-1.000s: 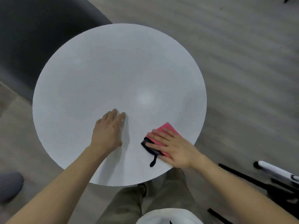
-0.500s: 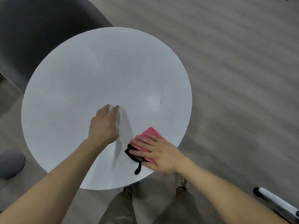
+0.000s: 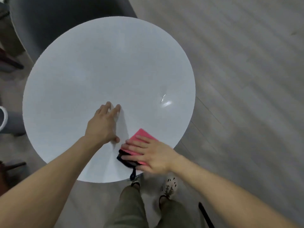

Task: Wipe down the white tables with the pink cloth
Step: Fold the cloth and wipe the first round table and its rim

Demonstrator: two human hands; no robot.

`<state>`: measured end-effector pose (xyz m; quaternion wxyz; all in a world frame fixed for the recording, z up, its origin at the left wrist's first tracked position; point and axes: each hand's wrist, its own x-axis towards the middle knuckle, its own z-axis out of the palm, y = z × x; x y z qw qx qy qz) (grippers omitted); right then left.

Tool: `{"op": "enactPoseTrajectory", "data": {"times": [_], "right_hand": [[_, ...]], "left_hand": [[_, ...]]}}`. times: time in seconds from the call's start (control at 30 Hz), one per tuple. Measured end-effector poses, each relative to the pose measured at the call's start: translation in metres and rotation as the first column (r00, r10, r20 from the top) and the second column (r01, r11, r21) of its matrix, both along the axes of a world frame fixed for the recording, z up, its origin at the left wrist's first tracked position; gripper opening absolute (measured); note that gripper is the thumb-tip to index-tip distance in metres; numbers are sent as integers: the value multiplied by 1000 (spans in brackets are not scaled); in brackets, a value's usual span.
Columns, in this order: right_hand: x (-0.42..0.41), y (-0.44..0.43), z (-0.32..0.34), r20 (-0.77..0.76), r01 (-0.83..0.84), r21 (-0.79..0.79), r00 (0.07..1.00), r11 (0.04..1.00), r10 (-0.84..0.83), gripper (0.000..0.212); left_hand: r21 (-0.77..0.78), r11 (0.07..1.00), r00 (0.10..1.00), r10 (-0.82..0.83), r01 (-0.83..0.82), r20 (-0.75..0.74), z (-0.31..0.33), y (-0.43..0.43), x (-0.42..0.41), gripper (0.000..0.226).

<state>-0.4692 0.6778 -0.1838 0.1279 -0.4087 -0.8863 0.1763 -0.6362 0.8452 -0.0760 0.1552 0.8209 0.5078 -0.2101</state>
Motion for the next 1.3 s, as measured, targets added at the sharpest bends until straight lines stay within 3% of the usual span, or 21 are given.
{"op": "enactPoseTrajectory", "data": {"times": [0.03,0.1,0.17,0.23,0.3,0.33,0.37,0.43,0.5,0.53,0.6,0.67,0.77,0.83,0.87,0.93,1.0,1.07,1.17,1.3], "right_hand": [[31,19,2,22,9,0,1000,1000,-9,58],[104,72,8,102,242,5,965,970,-241,60],[165,124,17,200,503,13,845,864,-496,63],[181,151,21,237,645,-4,743,765,-626,64],[143,145,21,204,717,12,680,697,-704,65],[113,128,20,170,676,21,724,737,-669,65],[84,104,18,148,546,8,828,838,-541,65],[45,46,15,127,136,-36,983,990,-130,65],[63,36,13,57,-211,-60,975,976,215,62],[86,51,13,40,-277,-57,959,959,279,62],[145,107,15,88,-178,-31,980,984,180,62],[206,180,22,185,111,-10,977,994,-107,63],[238,246,29,257,487,3,844,873,-472,65],[201,234,28,214,580,4,795,815,-567,66],[176,212,26,184,525,18,835,851,-518,66],[139,151,23,162,138,14,977,990,-138,65],[145,109,23,148,-288,-43,945,957,291,62],[186,124,17,86,-475,-38,875,879,476,60],[252,215,15,135,-411,7,904,912,406,63],[290,367,23,213,-31,24,977,999,25,65]], "left_hand": [[-1,1000,1000,3,-3,5,-2,1,-1,145],[11,1000,1000,13,-13,5,-6,3,-4,147],[20,999,999,32,-32,1,-8,4,-4,147],[19,999,999,46,-46,7,-8,4,-5,149],[19,998,999,53,-53,5,-7,4,-4,152],[17,998,998,57,-57,4,-5,4,-4,153],[13,997,998,70,-70,4,-4,5,-4,153],[13,999,999,51,-51,0,-3,5,-4,153],[9,1000,1000,27,-27,-15,-2,6,-3,152],[13,1000,1000,23,-23,-14,-2,7,-3,152],[14,1000,1000,26,-26,-17,-2,10,-1,150],[9,998,999,54,-54,-5,0,13,2,143],[-13,988,988,153,-153,22,5,15,14,125],[-23,972,970,236,-236,52,9,15,30,118],[-28,962,959,274,-273,69,11,15,39,117],[-46,942,940,334,-332,74,15,18,60,121],[-58,927,926,374,-371,54,19,20,83,125],[-63,898,899,438,-435,32,21,21,106,127],[-70,836,836,548,-545,37,22,20,140,132],[-49,720,717,694,-693,61,17,32,182,138]]}}
